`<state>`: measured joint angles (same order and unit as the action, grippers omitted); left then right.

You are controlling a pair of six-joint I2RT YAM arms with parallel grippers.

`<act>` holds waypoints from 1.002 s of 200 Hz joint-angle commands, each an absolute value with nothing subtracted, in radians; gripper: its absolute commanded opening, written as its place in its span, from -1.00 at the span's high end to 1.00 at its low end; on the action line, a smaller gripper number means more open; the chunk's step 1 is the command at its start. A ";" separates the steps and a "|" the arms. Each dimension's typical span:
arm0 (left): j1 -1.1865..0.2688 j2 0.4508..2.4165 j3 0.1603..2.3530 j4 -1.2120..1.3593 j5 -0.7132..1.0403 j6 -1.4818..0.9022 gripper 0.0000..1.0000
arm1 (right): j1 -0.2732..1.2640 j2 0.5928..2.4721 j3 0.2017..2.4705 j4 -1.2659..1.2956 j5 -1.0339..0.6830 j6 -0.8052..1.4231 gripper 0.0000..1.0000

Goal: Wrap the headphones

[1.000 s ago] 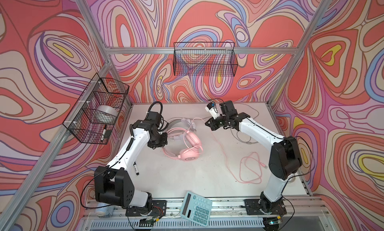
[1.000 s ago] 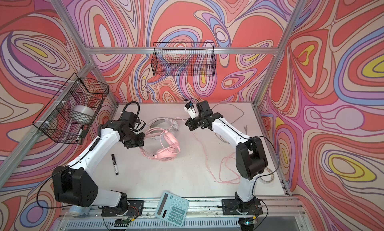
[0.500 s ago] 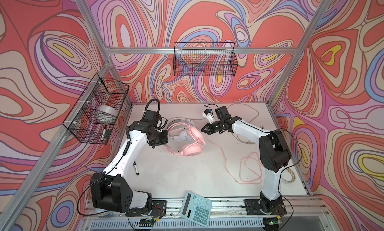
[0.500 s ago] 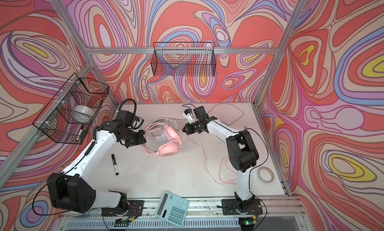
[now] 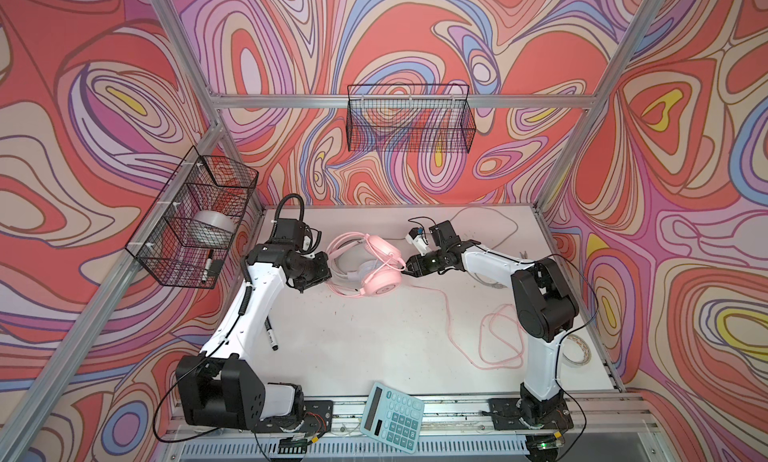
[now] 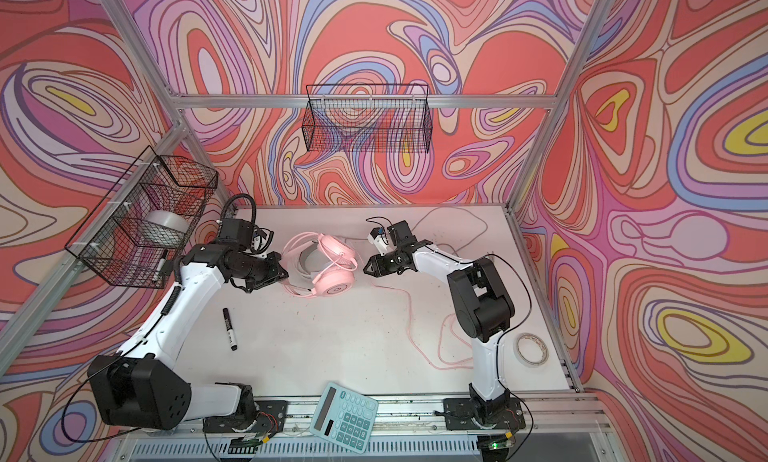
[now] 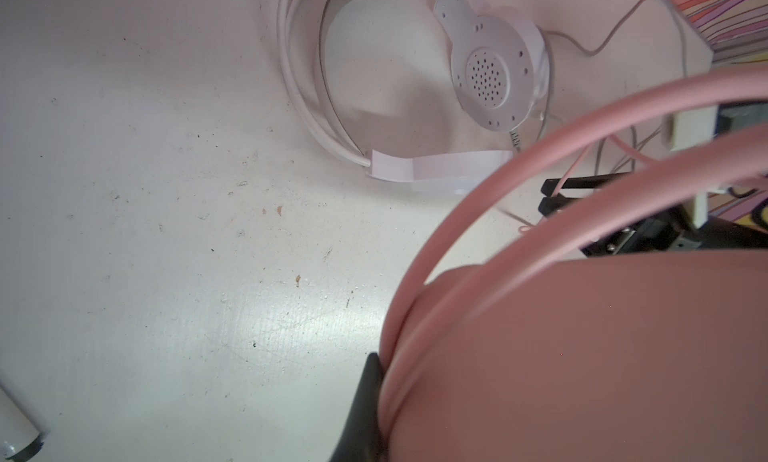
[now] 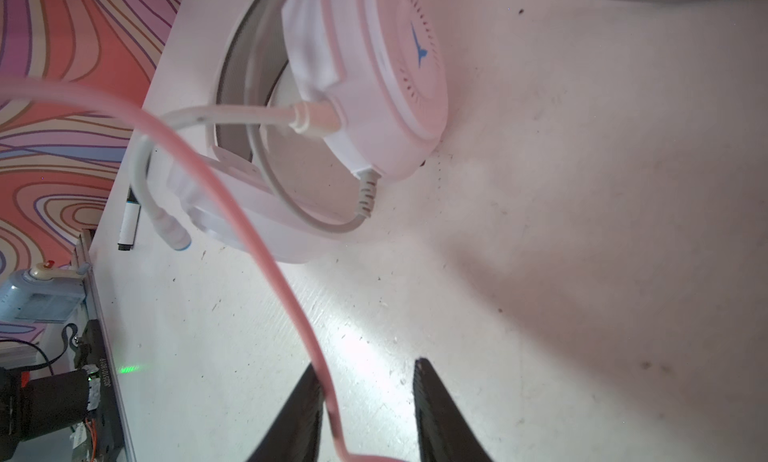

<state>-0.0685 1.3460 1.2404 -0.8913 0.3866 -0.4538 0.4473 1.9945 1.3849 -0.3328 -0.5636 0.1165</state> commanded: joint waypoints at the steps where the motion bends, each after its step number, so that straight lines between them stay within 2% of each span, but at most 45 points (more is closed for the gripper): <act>1: -0.058 1.310 1.269 -0.824 0.497 -0.521 1.00 | 0.446 1.997 1.367 -0.350 -0.543 0.096 0.12; 62: -0.049 1.334 1.294 -0.839 0.472 -0.530 1.00 | 0.438 1.881 1.267 -0.399 -0.403 0.093 -0.14; 131: -0.048 1.334 1.277 -0.821 0.461 -0.546 1.00 | 0.439 1.663 1.088 -0.492 -0.280 0.184 -0.19; 160: -0.048 1.336 1.272 -0.815 0.462 -0.554 1.00 | 0.439 1.630 1.059 -0.568 -0.237 0.207 -0.21; 200: -0.048 1.332 1.273 -0.809 0.443 -0.564 1.00 | 0.460 1.607 1.006 -0.648 -0.196 0.265 -0.11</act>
<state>-0.0566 1.3407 1.2549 -0.8604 0.4171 -0.5289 0.4442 1.6379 1.0447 -0.5671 -0.2455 0.2131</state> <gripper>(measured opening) 0.082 0.573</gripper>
